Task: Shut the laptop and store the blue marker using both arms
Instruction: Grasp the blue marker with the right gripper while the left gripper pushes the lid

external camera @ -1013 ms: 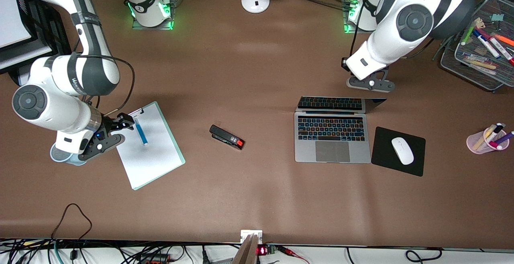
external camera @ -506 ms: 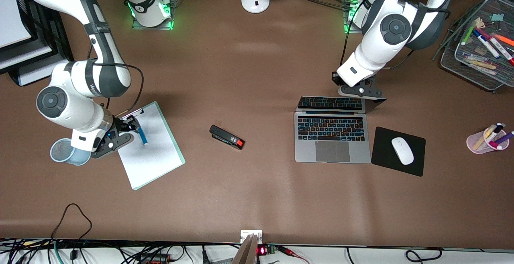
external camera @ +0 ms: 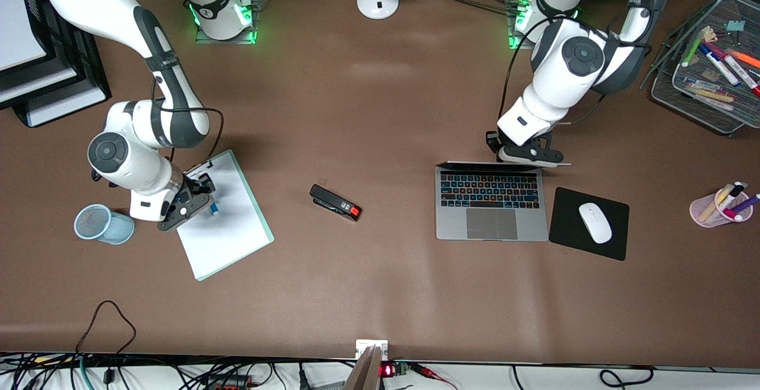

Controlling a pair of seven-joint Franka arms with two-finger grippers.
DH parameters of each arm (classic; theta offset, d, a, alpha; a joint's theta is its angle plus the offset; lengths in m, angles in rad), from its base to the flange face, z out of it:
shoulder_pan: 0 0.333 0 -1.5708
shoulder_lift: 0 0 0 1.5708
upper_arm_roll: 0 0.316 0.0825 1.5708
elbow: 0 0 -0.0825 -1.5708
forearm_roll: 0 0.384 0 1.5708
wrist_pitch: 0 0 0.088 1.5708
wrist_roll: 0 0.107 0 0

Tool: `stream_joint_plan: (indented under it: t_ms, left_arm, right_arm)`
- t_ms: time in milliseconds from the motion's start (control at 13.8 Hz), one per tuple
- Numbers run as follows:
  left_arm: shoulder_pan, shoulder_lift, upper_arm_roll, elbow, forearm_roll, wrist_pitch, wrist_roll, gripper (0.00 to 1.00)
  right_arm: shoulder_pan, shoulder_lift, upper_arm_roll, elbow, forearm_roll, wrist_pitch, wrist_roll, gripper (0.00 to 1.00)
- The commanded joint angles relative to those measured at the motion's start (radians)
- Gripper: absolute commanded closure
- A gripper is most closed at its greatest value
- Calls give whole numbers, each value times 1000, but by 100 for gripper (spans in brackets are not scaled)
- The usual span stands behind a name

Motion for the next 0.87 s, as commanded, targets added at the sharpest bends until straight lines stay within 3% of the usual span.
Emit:
stream_joint_plan:
  t_ms: [0,579,796]
  left_arm:
    - [16,61,-4,48,24,40,1,100]
    - [13,274,42,255,32,62,5,100]
    - [12,349,60,323,154,62,-2,100]
  right_arm:
    - [-7,28,3,0,-9,45,-14,50]
    - [-8,68,4,13,-6,59,-14,62]
    - [-8,79,4,15,-5,62,-17,62]
